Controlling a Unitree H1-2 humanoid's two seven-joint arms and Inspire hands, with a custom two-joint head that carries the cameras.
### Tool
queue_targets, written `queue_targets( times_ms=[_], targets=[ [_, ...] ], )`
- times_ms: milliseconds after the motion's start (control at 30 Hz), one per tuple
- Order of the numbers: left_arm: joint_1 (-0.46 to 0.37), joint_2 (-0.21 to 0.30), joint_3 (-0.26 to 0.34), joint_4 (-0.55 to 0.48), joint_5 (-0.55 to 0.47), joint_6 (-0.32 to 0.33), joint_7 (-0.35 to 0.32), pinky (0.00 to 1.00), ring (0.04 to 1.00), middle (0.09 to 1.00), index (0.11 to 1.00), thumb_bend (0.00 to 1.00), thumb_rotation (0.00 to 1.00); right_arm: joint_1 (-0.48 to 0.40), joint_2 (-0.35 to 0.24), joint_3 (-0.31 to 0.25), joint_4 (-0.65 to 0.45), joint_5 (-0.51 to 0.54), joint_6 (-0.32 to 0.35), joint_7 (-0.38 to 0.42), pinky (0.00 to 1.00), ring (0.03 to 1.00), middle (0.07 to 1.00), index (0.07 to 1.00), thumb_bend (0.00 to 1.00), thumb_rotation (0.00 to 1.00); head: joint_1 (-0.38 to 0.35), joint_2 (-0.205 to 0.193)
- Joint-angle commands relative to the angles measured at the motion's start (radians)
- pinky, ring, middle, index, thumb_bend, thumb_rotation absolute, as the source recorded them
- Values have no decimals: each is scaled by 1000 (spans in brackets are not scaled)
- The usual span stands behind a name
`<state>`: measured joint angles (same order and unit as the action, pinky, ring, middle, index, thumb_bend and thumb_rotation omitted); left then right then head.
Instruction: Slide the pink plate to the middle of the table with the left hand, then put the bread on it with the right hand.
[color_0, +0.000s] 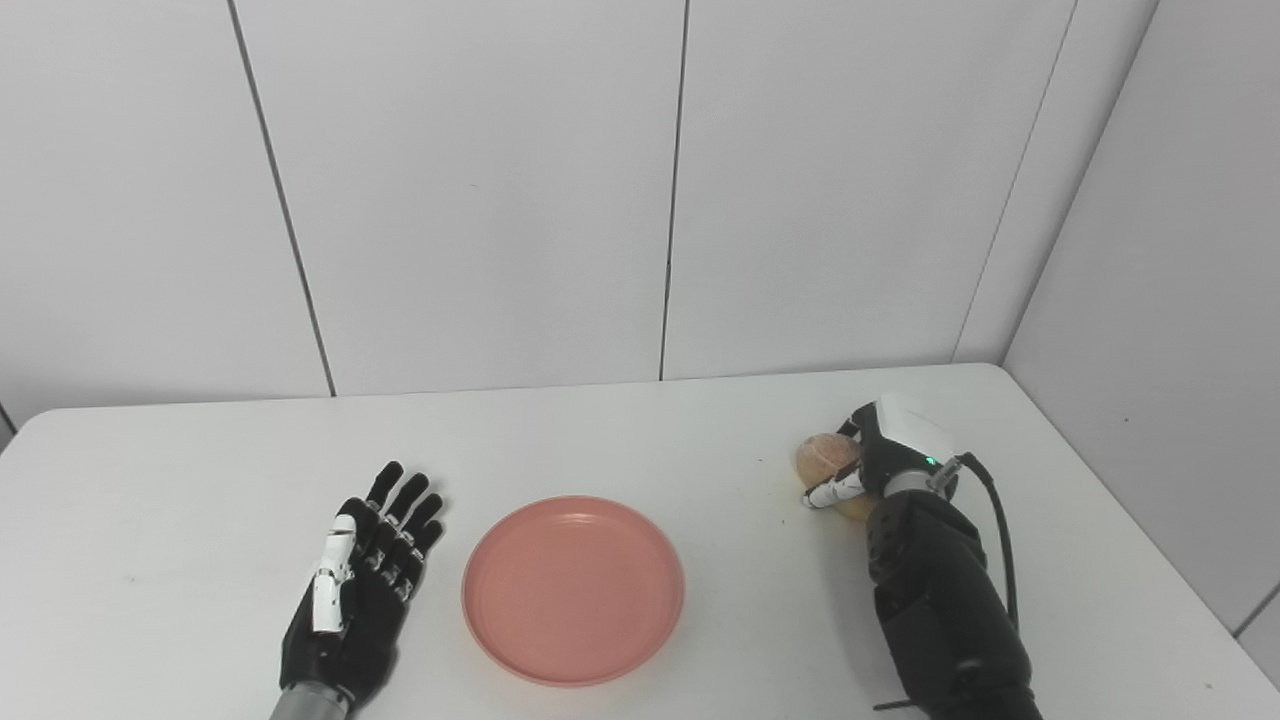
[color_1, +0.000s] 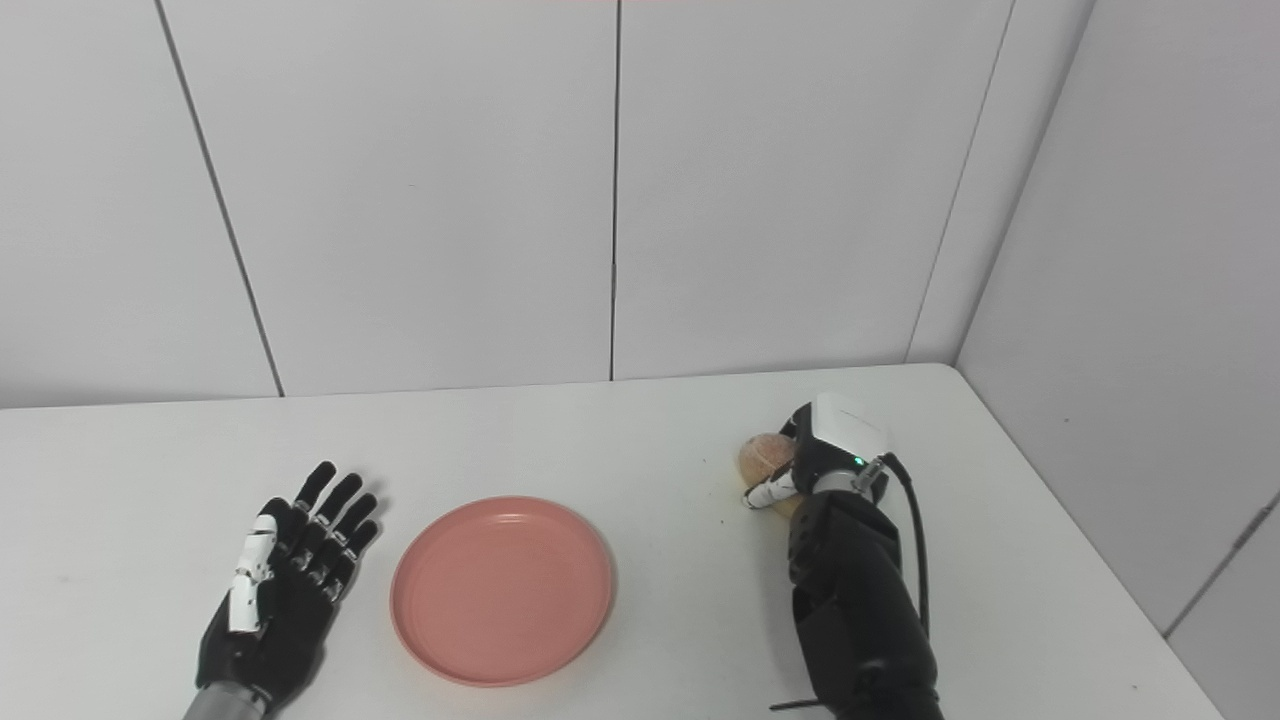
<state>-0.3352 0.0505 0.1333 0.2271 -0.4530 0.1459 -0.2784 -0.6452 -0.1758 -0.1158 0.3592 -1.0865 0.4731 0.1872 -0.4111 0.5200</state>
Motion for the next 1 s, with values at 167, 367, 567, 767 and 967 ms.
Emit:
queue_targets(
  times_ms=[167, 367, 567, 767, 967],
  targets=[
    [47, -2, -10, 32, 25, 61, 39, 997, 956, 955, 951, 330, 1000, -29, -21, 5, -85, 16, -3, -17, 261, 336, 437, 489, 505, 133, 22, 1],
    [50, -8, -17, 28, 30, 57, 44, 999, 955, 954, 950, 341, 1000, -13, -28, 39, -148, 34, -4, -40, 225, 301, 409, 488, 505, 133, 45, 2],
    [60, -20, -29, 2, 43, 65, 65, 986, 946, 945, 941, 345, 1000, 8, -31, 85, -250, 57, -4, -35, 203, 284, 398, 488, 507, 137, 89, 7],
    [68, -39, -45, -23, 64, 68, 93, 968, 936, 937, 932, 354, 1000, 22, -7, 141, -378, 77, -4, 8, 211, 295, 388, 485, 507, 131, 146, 15],
    [70, -65, -65, -40, 90, 74, 130, 943, 921, 924, 919, 373, 1000, 29, 16, 205, -483, 91, -5, 66, 237, 329, 410, 486, 506, 132, 225, 26]
  ],
)
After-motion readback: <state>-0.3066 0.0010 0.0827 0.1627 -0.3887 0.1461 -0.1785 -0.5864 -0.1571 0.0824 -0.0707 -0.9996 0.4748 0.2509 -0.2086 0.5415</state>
